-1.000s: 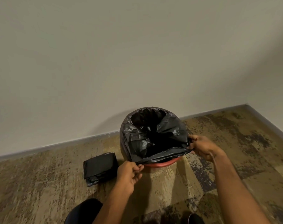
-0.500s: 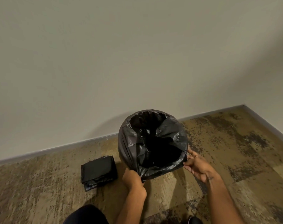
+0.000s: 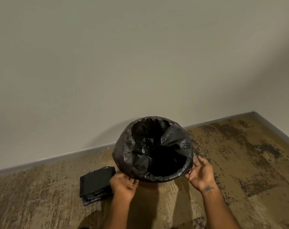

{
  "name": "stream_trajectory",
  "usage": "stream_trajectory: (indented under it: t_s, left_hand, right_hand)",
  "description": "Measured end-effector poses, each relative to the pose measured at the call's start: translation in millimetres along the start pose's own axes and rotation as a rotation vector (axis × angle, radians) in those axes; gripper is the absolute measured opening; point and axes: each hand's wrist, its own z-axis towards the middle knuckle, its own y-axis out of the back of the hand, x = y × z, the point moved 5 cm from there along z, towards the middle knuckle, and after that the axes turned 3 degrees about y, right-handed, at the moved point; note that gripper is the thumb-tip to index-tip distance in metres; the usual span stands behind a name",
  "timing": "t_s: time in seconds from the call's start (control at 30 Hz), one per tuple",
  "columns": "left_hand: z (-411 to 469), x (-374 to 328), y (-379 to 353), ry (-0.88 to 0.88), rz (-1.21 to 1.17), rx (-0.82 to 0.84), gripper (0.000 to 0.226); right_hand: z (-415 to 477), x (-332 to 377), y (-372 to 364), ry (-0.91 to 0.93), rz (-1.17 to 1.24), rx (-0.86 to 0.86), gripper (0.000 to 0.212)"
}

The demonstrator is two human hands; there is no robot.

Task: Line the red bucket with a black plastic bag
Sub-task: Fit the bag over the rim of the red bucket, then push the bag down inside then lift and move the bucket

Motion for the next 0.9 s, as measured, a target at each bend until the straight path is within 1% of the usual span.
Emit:
stream_trajectory:
  t_s: [0.07,0.1,0.13,0.17,0.23,0.3,0.4,0.5,0.53,0.6,0.63,0.67,0.7,0.73,0.77,0.8,0.83,0.87,0.9]
  left_hand:
    - [3.9,-20.9,-7.2,0.010,-0.023,0.140,0.057]
    - [6.3,-31.1,-13.4,0.007,0.008,0.198,0.070]
    - [7.9,-40.8,-21.1,-0.010,0.055,0.239,0.078]
    - [8.2,-50.3,-28.3,-0.043,0.119,0.240,0.078]
    - [14.5,-63.4,-38.4,-0.121,0.246,0.154,0.061]
    - [21.1,-67.0,-44.9,-0.135,0.317,0.094,0.050]
    - [29.7,-58.2,-46.0,-0.082,0.306,0.047,0.051]
    - [34.3,-46.3,-38.8,-0.070,0.355,-0.042,0.041]
    - [34.2,-45.5,-38.2,-0.070,0.380,-0.049,0.041]
    - [23.7,-53.6,-43.6,-0.080,0.426,0.002,0.052]
    - [16.7,-65.0,-45.4,-0.144,0.452,-0.001,0.056]
    - [10.5,-83.2,-45.9,-0.296,0.511,-0.076,0.057]
    - [0.3,-105.4,-46.6,-0.539,0.616,-0.226,0.055]
    - [-17.3,-124.5,-54.8,-0.832,0.736,-0.357,0.052]
    - [-38.8,-134.1,-73.8,-1.140,0.858,-0.396,0.044]
    - [-58.4,-131.6,-102.9,-1.408,1.007,-0.308,0.035]
    - [-70.1,-116.8,-134.8,-1.586,1.233,-0.119,0.027]
    - [-72.6,-92.4,-163.4,-1.665,1.548,0.089,0.026]
    - [-68.4,-64.5,-181.4,-1.645,1.913,0.238,0.029]
  right_hand:
    - [8.5,12.0,-7.0,-0.002,-0.023,0.046,0.056]
    - [12.0,17.8,-13.3,0.001,-0.050,0.066,0.062]
    - [15.9,23.6,-19.2,0.013,-0.089,0.077,0.064]
    - [19.0,28.6,-24.4,0.032,-0.122,0.077,0.063]
    - [26.3,38.6,-32.0,0.068,-0.191,0.054,0.055]
    - [33.0,43.3,-34.6,0.072,-0.244,0.018,0.046]
    - [41.7,38.3,-29.1,0.030,-0.314,-0.071,0.039]
    - [44.7,32.9,-22.6,0.022,-0.368,-0.136,0.036]
    - [41.9,33.8,-22.2,0.020,-0.384,-0.143,0.036]
    - [31.6,44.9,-27.0,0.058,-0.433,-0.151,0.038]
    - [24.9,56.4,-30.2,0.137,-0.520,-0.205,0.039]
    - [18.3,73.3,-34.6,0.270,-0.677,-0.321,0.038]
    - [9.1,93.5,-43.3,0.458,-0.871,-0.483,0.035]
    - [-1.2,110.4,-60.7,0.699,-1.032,-0.601,0.035]
    - [-9.5,117.9,-88.7,0.949,-1.159,-0.601,0.035]
    - [-13.7,115.3,-121.5,1.160,-1.293,-0.469,0.034]
    - [-14.7,102.3,-153.4,1.272,-1.459,-0.244,0.031]
    - [-13.1,81.3,-179.4,1.306,-1.655,0.020,0.027]
    - [-7.8,55.3,-195.7,1.279,-1.908,0.264,0.025]
